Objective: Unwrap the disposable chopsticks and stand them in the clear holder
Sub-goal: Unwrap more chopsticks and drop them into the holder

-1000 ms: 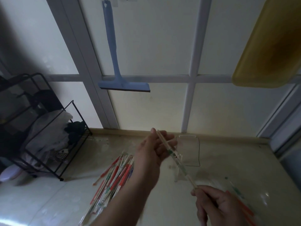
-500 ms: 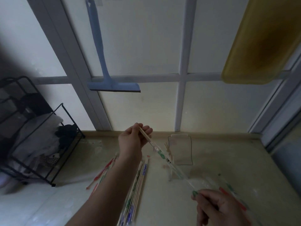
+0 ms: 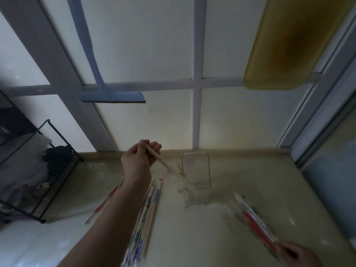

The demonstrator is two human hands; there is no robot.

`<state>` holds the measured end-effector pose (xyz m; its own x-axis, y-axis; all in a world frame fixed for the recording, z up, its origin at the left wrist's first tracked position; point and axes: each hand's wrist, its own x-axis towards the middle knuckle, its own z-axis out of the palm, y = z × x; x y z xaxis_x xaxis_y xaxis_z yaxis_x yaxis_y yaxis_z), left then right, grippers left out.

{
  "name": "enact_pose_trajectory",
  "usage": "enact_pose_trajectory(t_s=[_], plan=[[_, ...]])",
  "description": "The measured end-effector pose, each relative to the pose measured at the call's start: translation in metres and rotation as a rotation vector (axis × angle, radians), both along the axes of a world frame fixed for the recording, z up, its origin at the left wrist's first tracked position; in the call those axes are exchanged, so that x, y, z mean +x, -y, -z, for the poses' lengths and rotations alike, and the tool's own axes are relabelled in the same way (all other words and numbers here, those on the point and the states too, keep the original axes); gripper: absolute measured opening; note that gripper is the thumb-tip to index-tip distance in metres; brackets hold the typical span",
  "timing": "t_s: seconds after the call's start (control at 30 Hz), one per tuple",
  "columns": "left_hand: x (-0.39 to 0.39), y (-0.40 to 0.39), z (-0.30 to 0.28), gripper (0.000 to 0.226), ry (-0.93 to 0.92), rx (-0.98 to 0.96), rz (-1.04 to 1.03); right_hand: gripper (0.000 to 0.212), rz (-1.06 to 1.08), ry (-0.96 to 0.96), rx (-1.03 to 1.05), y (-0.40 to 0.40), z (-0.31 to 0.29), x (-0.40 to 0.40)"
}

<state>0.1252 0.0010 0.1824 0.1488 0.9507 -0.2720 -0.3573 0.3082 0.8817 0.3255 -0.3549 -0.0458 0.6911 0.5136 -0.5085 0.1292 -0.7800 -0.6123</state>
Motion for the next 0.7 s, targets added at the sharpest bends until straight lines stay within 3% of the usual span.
enact_pose_trajectory(t_s=[0.07, 0.1, 0.2, 0.27, 0.37, 0.47, 0.57, 0.7], plan=[[0.009, 0.008, 0.002, 0.021, 0.003, -0.011, 0.024, 0.028, 0.107, 0.019, 0.077, 0.000, 0.002, 0.005], [0.013, 0.012, 0.003, 0.021, 0.002, -0.014, 0.033, 0.019, 0.090, 0.129, 0.097, -0.003, 0.007, 0.013], [0.025, 0.021, 0.001, 0.021, -0.003, -0.009, 0.051, 0.029, 0.087, 0.241, 0.050, -0.010, 0.011, 0.015], [0.031, 0.027, 0.000, 0.021, -0.006, -0.005, 0.064, 0.022, 0.077, 0.253, 0.000, -0.012, 0.003, 0.014], [0.038, 0.032, -0.002, 0.021, 0.003, -0.007, 0.082, 0.030, 0.017, 0.629, -0.088, -0.023, -0.040, 0.011], [0.044, 0.038, -0.004, 0.022, 0.033, -0.010, 0.112, 0.045, 0.039, 0.704, 0.229, -0.056, -0.085, -0.001], [0.054, 0.048, -0.006, 0.021, 0.054, -0.033, 0.160, 0.062, -0.180, 0.770, 0.639, -0.103, -0.125, -0.020], [0.061, 0.052, -0.003, 0.022, 0.066, -0.070, 0.227, 0.028, -0.632, 1.008, 1.115, -0.146, -0.183, -0.041]])
